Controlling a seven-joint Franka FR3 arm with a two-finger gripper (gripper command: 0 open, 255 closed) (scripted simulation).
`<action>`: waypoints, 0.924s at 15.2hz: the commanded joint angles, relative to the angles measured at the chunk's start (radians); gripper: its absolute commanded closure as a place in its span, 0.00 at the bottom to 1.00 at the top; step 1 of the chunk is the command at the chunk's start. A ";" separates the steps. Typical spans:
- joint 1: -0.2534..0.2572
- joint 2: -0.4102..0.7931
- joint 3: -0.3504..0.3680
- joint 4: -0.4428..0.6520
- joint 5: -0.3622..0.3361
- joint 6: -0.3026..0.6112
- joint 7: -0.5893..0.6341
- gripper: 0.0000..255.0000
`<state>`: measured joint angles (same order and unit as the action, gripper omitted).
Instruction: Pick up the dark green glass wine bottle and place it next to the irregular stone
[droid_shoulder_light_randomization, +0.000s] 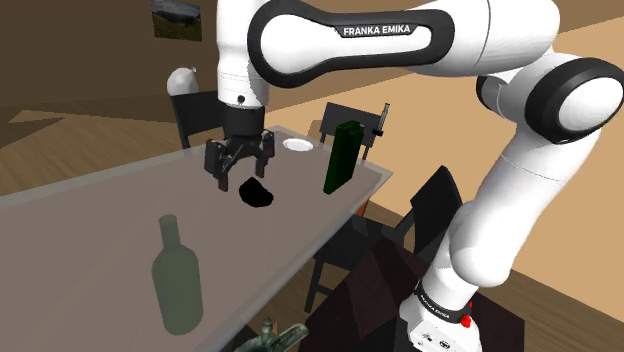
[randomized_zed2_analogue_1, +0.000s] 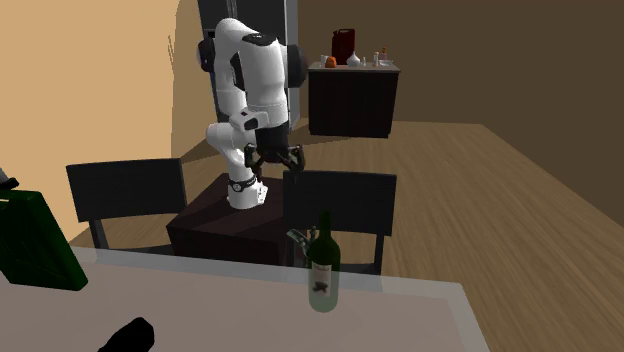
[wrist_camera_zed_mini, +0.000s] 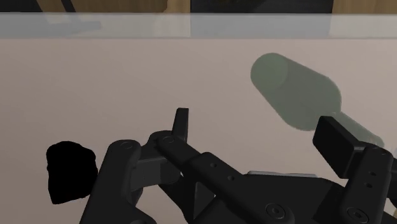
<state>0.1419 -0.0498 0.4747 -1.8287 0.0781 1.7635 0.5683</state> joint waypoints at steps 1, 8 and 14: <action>0.020 0.089 0.027 0.073 -0.043 0.001 0.055 0.00; 0.154 0.406 0.065 0.395 -0.206 -0.067 0.222 0.00; 0.217 0.519 0.056 0.491 -0.257 -0.070 0.262 0.00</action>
<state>0.3579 0.4654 0.5315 -1.3298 -0.1765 1.6817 0.8287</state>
